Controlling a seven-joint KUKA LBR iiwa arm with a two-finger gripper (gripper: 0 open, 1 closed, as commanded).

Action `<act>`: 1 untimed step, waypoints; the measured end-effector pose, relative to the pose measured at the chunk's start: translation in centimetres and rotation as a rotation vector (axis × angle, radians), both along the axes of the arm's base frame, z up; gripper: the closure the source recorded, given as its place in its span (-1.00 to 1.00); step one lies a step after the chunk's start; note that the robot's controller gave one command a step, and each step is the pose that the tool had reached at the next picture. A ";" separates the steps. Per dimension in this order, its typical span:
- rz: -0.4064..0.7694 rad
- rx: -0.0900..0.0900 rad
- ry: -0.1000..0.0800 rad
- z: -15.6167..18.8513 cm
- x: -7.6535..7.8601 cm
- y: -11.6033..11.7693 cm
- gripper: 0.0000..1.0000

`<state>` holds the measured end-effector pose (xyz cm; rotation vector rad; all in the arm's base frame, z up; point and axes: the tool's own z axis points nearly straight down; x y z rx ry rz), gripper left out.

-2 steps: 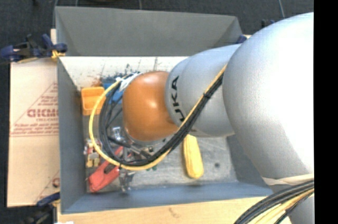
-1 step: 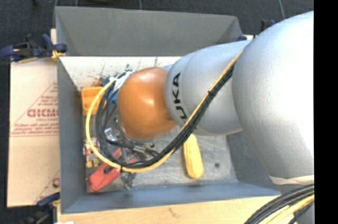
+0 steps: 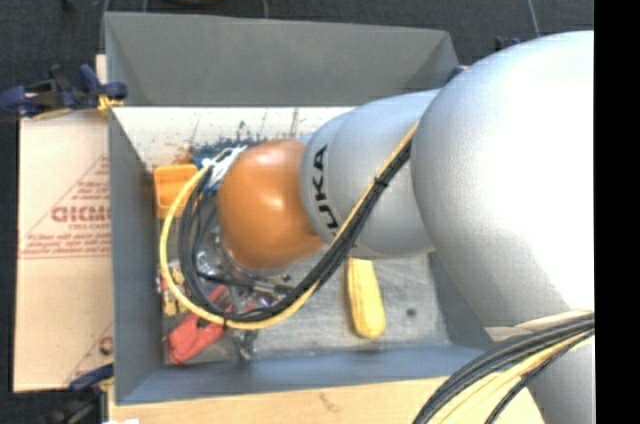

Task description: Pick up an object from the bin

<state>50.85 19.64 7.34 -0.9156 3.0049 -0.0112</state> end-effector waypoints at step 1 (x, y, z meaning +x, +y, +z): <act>0.349 0.011 -0.010 0.1 0.9 0.8 1.00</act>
Offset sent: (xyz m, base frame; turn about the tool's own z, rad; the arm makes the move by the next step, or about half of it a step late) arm 0.0000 0.0000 0.0000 0.0000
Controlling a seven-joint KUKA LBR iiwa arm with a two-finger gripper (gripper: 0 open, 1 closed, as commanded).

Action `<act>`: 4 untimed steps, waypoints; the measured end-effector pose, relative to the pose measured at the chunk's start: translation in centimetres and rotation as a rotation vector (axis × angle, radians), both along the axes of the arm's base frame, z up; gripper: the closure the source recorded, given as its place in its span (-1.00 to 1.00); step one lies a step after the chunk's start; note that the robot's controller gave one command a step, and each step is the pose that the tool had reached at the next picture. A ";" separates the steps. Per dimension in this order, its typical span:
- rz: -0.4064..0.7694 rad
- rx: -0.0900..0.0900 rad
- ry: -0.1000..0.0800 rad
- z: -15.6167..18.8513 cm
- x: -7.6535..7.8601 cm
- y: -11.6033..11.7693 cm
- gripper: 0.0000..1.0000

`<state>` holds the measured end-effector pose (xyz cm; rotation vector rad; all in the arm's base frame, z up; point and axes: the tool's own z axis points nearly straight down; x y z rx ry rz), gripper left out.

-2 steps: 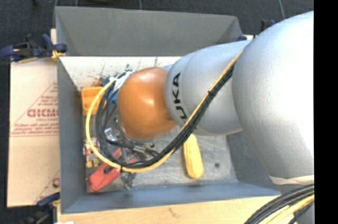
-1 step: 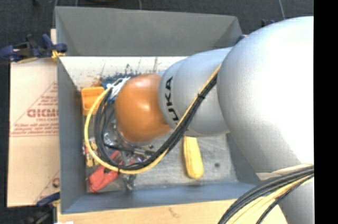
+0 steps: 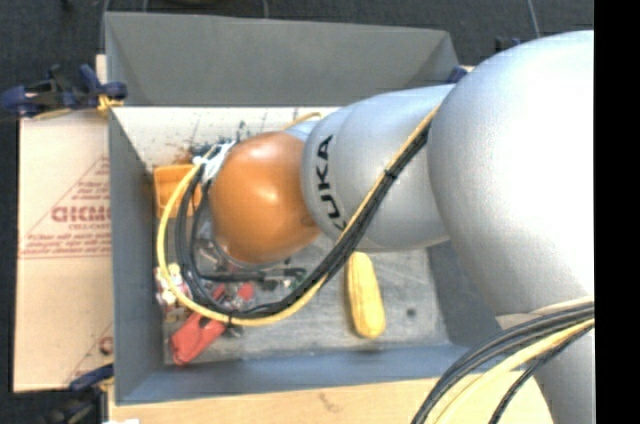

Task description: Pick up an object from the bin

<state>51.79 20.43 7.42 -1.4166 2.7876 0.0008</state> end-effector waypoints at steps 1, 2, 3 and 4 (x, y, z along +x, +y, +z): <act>-0.001 0.000 0.000 0.0 0.0 0.0 1.00; 0.000 -0.002 0.005 0.4 -0.1 -0.1 1.00; -0.001 -0.008 0.017 2.5 -0.4 -0.2 1.00; -0.001 -0.008 0.015 4.6 -0.3 -0.2 1.00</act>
Offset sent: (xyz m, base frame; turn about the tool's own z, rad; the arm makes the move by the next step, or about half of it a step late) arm 0.0000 -0.0002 0.1120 0.0000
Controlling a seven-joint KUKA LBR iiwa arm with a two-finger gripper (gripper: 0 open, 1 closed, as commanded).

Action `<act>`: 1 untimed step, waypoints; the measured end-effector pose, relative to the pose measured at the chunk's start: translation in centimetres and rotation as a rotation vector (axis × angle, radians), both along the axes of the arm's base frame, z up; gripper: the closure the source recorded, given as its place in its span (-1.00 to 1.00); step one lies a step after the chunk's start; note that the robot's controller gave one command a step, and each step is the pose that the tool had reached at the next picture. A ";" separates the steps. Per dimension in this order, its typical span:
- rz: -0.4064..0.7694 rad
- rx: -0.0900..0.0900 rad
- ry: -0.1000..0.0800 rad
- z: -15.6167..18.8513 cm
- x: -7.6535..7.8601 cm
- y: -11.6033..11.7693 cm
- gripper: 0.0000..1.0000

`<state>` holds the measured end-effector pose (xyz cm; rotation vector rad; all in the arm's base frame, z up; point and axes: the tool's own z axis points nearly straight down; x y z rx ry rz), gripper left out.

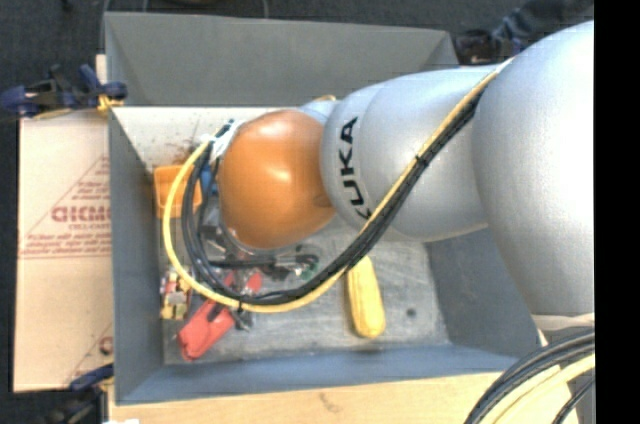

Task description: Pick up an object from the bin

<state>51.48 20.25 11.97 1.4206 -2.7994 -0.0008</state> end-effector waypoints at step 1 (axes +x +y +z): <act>0.000 0.001 -0.004 1.7 0.1 0.0 1.00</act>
Offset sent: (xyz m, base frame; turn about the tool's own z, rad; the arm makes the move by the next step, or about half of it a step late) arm 0.0001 0.0001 0.0097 0.0000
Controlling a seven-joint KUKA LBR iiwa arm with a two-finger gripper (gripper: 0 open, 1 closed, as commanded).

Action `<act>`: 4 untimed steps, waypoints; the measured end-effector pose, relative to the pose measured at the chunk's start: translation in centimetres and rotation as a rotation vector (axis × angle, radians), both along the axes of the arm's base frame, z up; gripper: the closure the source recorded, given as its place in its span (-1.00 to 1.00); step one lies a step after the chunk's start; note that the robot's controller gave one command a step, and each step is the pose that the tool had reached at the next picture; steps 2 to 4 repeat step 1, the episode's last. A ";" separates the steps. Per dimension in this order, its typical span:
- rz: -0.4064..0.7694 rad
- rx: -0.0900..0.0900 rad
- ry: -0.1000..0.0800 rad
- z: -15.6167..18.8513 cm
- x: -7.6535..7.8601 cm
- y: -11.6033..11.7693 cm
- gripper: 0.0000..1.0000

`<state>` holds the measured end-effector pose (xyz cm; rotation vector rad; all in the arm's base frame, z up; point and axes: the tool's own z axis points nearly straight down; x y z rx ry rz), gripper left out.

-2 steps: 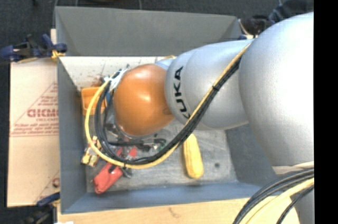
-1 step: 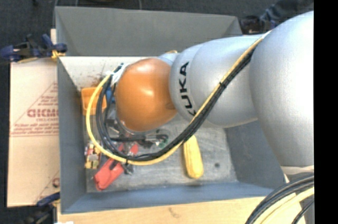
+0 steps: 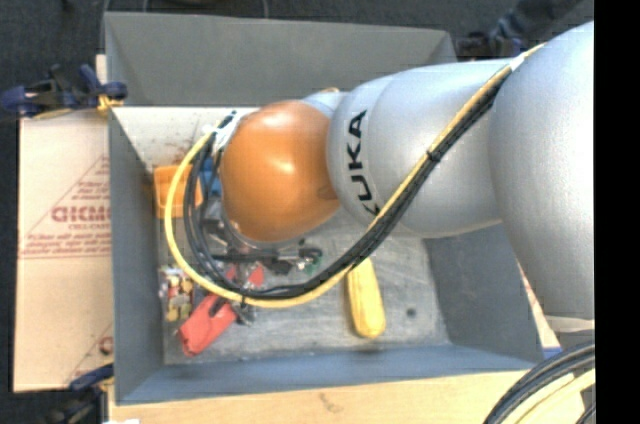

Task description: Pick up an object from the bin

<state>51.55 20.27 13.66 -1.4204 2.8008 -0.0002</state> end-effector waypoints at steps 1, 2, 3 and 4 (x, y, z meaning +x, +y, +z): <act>0.000 0.000 -0.001 1.1 0.0 0.0 1.00; 0.000 0.000 -0.001 1.1 0.0 0.0 1.00; 0.000 0.000 -0.001 1.1 0.0 0.0 1.00; 0.000 0.000 -0.001 1.1 0.0 0.0 1.00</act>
Offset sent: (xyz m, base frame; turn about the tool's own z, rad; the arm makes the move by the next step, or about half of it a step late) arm -0.0001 -0.0001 0.0001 0.0000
